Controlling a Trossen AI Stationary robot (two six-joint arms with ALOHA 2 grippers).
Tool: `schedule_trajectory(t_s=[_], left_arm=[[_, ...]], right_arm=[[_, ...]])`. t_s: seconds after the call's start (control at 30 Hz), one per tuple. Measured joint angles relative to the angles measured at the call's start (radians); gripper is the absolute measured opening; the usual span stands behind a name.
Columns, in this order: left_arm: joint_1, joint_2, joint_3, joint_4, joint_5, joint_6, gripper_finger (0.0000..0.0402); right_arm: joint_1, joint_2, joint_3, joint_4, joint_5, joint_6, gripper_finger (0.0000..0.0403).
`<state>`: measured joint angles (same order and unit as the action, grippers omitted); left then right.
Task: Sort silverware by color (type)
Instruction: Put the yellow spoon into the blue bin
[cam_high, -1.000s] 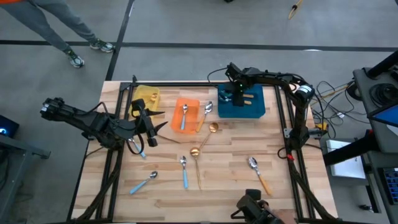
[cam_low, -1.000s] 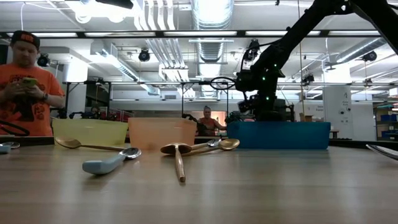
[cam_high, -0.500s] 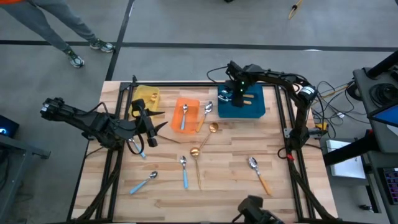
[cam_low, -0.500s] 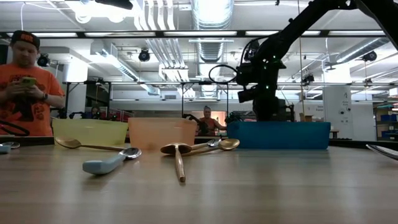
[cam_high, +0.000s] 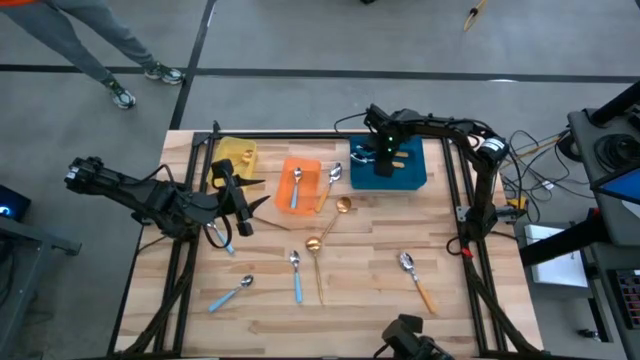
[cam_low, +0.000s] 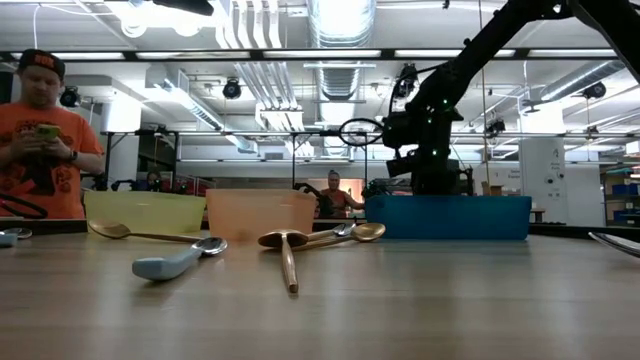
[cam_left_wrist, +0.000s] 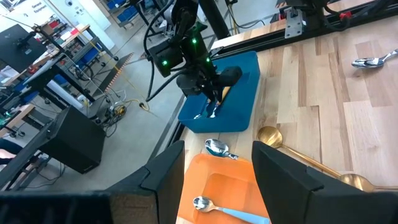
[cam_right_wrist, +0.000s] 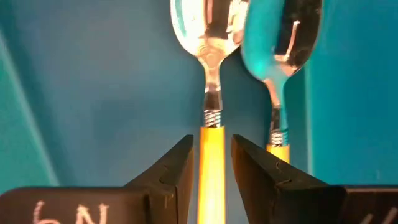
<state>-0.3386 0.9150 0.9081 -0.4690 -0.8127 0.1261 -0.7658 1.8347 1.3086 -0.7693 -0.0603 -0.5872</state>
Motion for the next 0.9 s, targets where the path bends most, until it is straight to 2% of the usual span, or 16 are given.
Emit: schedule_trajectory(t_s=[0.47,0.9], left_arm=[[0.0,0.0,0.0,0.0,0.0,0.0,0.0168],[0.0,0.0,-0.001,0.0,0.0,0.0,0.0168]], right_arm=[[0.0,0.0,-0.041,0.036,0.001,-0.017,0.0086],[0.0,-0.005,-0.072,0.064,0.032,-0.049,0.0037]])
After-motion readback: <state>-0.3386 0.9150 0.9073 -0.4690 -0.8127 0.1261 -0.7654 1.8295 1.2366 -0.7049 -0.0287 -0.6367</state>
